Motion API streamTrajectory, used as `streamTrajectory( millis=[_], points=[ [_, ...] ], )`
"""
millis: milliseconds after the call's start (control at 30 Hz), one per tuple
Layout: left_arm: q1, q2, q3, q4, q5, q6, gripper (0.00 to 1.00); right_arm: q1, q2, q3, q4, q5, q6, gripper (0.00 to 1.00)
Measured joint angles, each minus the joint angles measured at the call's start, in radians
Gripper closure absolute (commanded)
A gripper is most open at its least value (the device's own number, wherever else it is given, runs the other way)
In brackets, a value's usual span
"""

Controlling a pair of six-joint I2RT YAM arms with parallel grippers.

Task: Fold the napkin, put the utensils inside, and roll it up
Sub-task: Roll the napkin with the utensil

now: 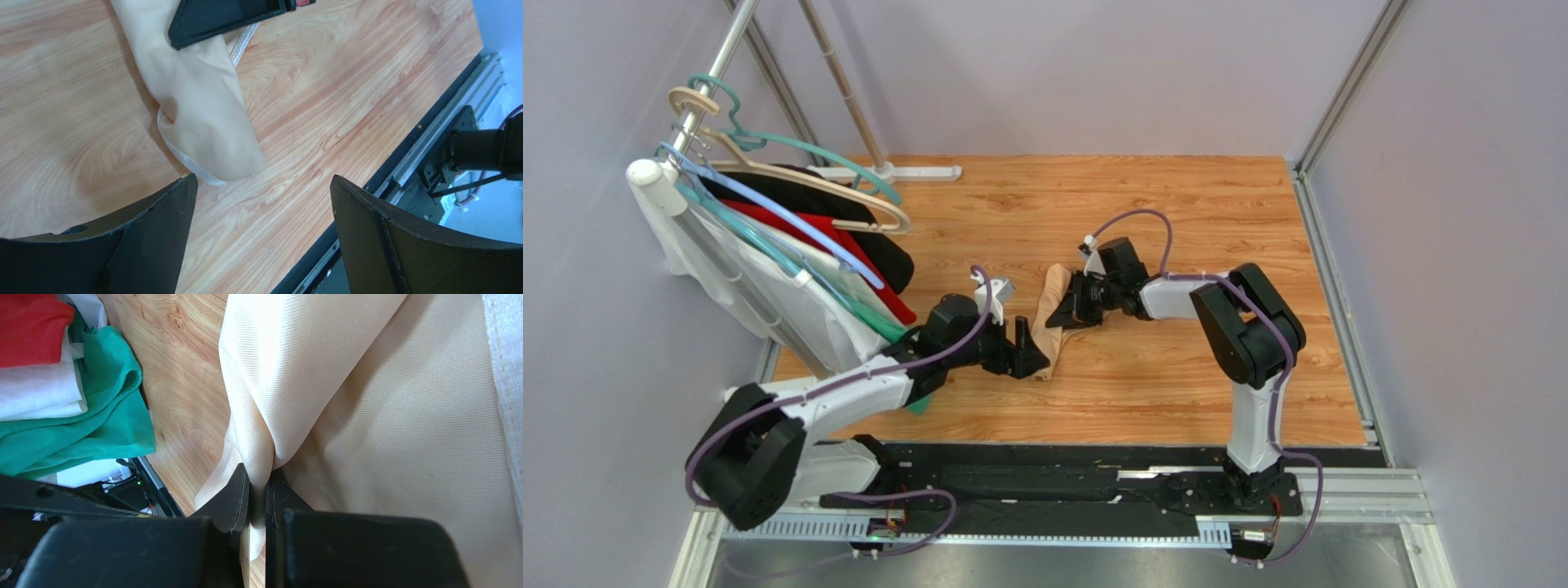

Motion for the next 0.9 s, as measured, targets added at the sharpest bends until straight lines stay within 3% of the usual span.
streamTrajectory(
  millis=[233, 900],
  points=[
    [0.070, 0.236, -0.037, 0.252, 0.132, -0.135, 0.21, -0.003, 0.000, -0.013, 0.020, -0.022, -0.017, 1.00],
    [0.080, 0.423, -0.013, 0.446, 0.072, -0.205, 0.22, -0.014, 0.000, -0.108, 0.142, -0.158, 0.015, 1.00]
  ],
)
